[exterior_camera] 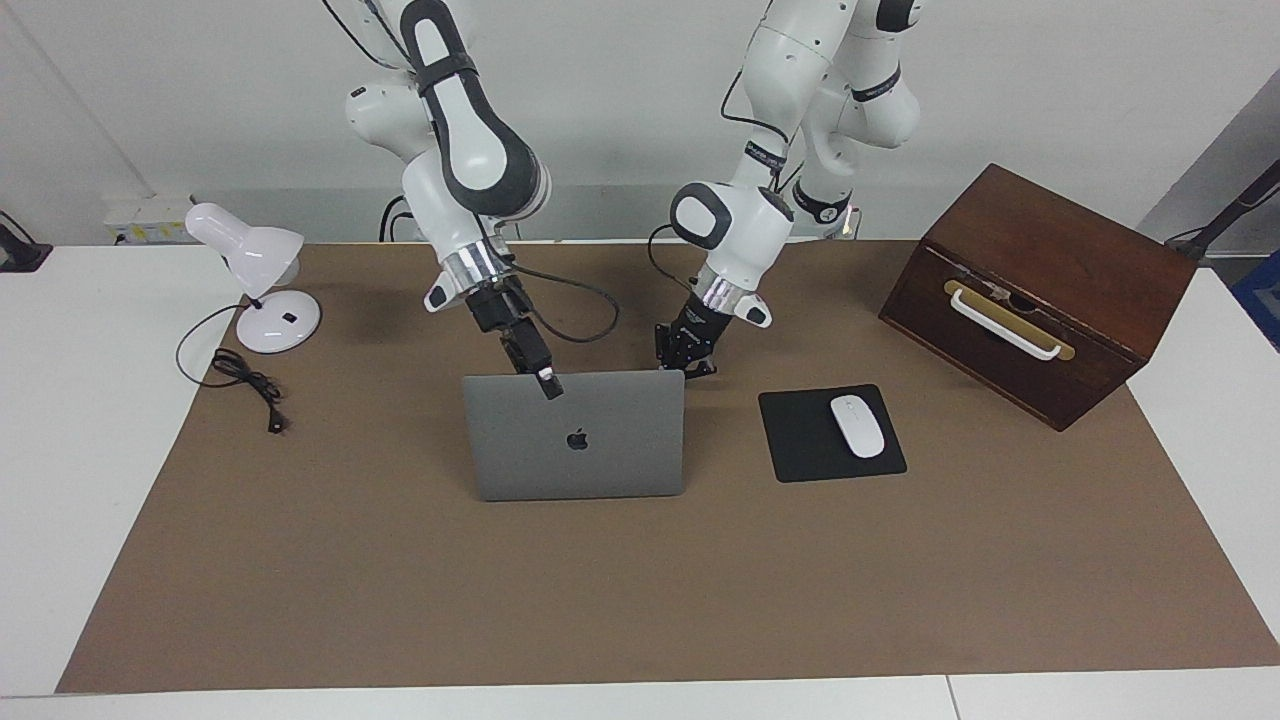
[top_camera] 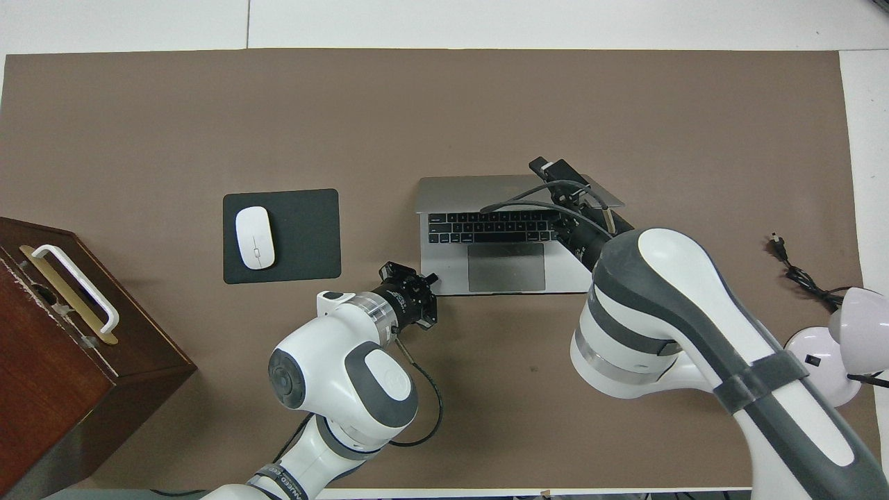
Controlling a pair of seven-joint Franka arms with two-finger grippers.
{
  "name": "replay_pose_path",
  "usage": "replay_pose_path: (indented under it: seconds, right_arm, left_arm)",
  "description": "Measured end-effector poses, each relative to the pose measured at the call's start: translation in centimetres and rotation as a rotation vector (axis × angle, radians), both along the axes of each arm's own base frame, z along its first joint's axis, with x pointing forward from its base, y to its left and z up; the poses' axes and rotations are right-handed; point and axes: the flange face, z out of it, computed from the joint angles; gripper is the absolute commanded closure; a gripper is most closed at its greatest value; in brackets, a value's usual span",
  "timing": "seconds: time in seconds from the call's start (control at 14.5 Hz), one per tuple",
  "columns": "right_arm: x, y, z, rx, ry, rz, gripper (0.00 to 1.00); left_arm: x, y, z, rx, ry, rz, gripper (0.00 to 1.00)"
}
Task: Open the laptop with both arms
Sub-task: 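Lift the lid upward and away with the right gripper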
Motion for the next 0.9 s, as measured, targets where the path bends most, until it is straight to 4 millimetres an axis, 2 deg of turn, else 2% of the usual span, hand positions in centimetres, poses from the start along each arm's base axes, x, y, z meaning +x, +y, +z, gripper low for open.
replay_pose_path:
  seconds: [0.9]
  right_arm:
    - [3.9,-2.3,3.6,0.058,-0.094,-0.016,0.00]
  left_arm:
    - [0.0,0.0,0.0,0.001,-0.001,0.000,1.00]
